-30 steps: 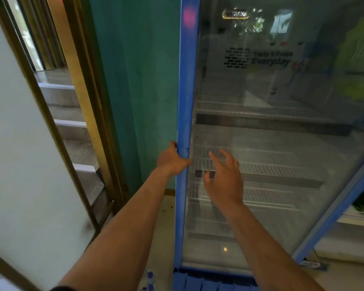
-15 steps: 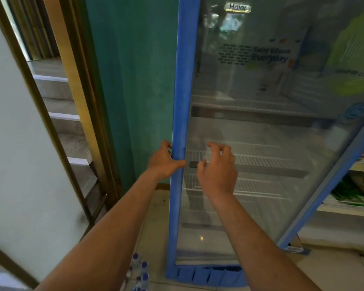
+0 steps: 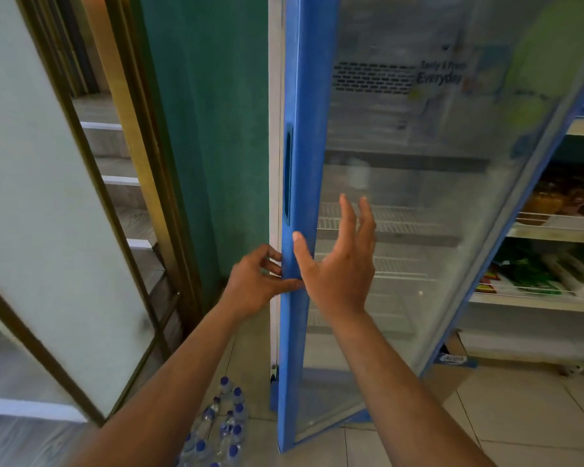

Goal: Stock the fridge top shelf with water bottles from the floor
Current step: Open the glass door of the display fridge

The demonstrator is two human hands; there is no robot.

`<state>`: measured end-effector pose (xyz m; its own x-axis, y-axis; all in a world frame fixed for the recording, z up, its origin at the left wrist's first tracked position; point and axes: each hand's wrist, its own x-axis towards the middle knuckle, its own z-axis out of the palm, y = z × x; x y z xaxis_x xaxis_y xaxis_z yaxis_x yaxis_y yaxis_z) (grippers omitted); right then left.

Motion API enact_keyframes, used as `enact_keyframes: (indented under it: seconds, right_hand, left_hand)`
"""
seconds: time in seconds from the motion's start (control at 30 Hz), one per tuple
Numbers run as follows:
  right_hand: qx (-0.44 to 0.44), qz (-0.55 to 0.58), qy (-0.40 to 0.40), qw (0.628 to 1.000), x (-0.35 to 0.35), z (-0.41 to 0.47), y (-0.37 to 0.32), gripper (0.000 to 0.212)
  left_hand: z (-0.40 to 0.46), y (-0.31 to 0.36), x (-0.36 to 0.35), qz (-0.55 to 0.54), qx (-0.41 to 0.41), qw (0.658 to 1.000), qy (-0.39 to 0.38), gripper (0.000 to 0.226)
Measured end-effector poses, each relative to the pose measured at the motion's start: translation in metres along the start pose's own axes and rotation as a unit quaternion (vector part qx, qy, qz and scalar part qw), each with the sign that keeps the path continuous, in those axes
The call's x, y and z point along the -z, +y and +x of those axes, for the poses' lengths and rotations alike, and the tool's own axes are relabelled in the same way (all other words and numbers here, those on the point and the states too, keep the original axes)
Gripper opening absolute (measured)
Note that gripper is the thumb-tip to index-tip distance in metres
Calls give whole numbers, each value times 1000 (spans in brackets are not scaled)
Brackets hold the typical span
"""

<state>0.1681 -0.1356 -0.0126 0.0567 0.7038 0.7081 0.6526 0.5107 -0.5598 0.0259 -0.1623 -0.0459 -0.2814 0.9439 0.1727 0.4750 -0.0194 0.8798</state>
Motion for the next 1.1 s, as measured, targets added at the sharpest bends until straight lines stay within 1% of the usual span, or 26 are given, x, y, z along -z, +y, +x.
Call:
enact_keyframes:
  seconds: [0.1,0.17,0.3,0.37,0.4,0.47,0.6,0.73,0.8,0.87,1.1]
  right_hand:
    - [-13,-10,-4,1000,29,-18,-4,99]
    - [-14,-7,-5,1000,51,-32,-3,104]
    - [-35,3,22,999,94,-58,1,96]
    - [-32,11,37,999,116,-74,4,90]
    - [-26,13,46,999,127,-82,6,87]
    - [-13,5,69,997,149,-97,8,81]
    - [22,-49,124,991,182,-108,4,76]
    - [27,-138,131,981,216,-113,22,80]
    - [27,-175,133,975,232,-121,34,75]
    - [21,-210,143,967,248,-129,43,68]
    - [-38,-265,180,946,303,-139,71,67]
  left_hand:
    - [-39,10,-11,-31,-26,999,-19,43]
    - [-63,15,-18,-57,-42,996,-48,38]
    - [-105,32,-29,-103,-47,989,-100,20]
    - [-124,39,-40,-109,-45,988,-97,15]
    - [-132,41,-49,-111,-40,989,-85,15]
    - [-148,50,-67,-110,-43,991,-67,24]
    - [-177,74,-99,-134,-94,978,-127,25]
    - [-194,89,-125,-149,-82,969,-180,17]
    - [-202,98,-139,-151,-89,962,-208,18]
    - [-209,108,-154,-153,-109,954,-233,19]
    - [-222,145,-204,-137,-156,933,-294,18]
